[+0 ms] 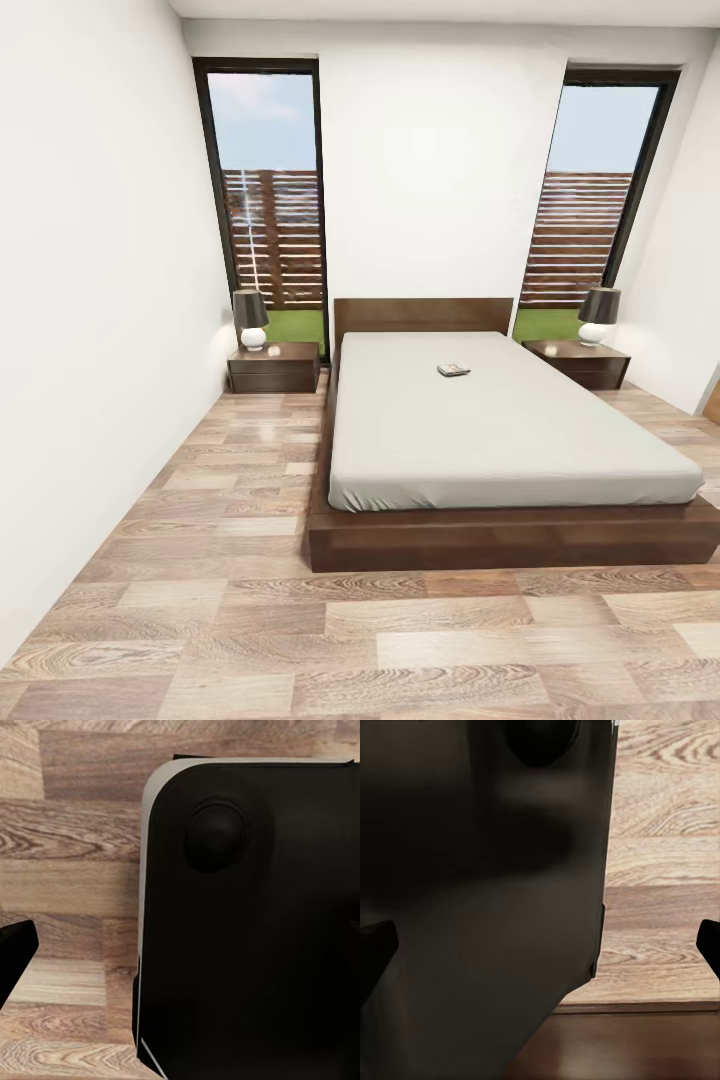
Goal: In the bedroom, move the book from the bed onto either nightstand, and place the two sandals side by side next to the bed.
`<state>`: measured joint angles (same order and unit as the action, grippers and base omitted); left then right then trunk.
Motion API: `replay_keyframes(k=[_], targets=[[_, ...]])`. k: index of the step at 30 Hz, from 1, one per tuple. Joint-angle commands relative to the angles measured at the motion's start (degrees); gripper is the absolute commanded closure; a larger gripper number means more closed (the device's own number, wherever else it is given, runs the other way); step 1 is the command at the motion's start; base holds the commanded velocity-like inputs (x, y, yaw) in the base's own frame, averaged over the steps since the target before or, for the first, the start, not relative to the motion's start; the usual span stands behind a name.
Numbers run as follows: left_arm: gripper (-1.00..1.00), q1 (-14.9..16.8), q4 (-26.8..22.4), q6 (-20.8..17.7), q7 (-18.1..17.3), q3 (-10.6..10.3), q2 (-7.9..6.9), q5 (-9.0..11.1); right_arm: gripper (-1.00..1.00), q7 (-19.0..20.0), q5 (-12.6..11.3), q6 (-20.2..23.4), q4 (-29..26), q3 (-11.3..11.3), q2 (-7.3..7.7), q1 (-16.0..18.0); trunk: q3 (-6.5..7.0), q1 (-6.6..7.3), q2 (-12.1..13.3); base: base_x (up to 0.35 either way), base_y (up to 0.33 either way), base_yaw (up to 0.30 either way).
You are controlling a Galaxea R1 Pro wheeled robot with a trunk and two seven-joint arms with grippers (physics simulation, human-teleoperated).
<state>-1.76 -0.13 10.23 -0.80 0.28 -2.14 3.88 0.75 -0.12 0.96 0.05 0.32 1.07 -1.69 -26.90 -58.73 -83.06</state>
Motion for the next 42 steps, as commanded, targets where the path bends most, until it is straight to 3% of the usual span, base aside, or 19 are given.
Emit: replay_keyframes(k=[1, 42], targets=[[-1.0, -0.01, -0.01, 0.15, -0.08, -0.01, 0.0, 0.4, -1.0, 0.08, -0.01, 0.1, -0.04, 0.03, 0.01, 0.0, -0.03, 0.0, -0.02, 0.0, 0.0, 0.0], [-1.0, 0.08, 0.04, -0.84, 0.12, -0.27, 0.2, -0.4, -1.0, -0.4, 0.05, 0.81, -0.31, -0.14, 0.05, 0.09, -0.03, 0.0, -0.02, 0.0, 0.0, 0.0]])
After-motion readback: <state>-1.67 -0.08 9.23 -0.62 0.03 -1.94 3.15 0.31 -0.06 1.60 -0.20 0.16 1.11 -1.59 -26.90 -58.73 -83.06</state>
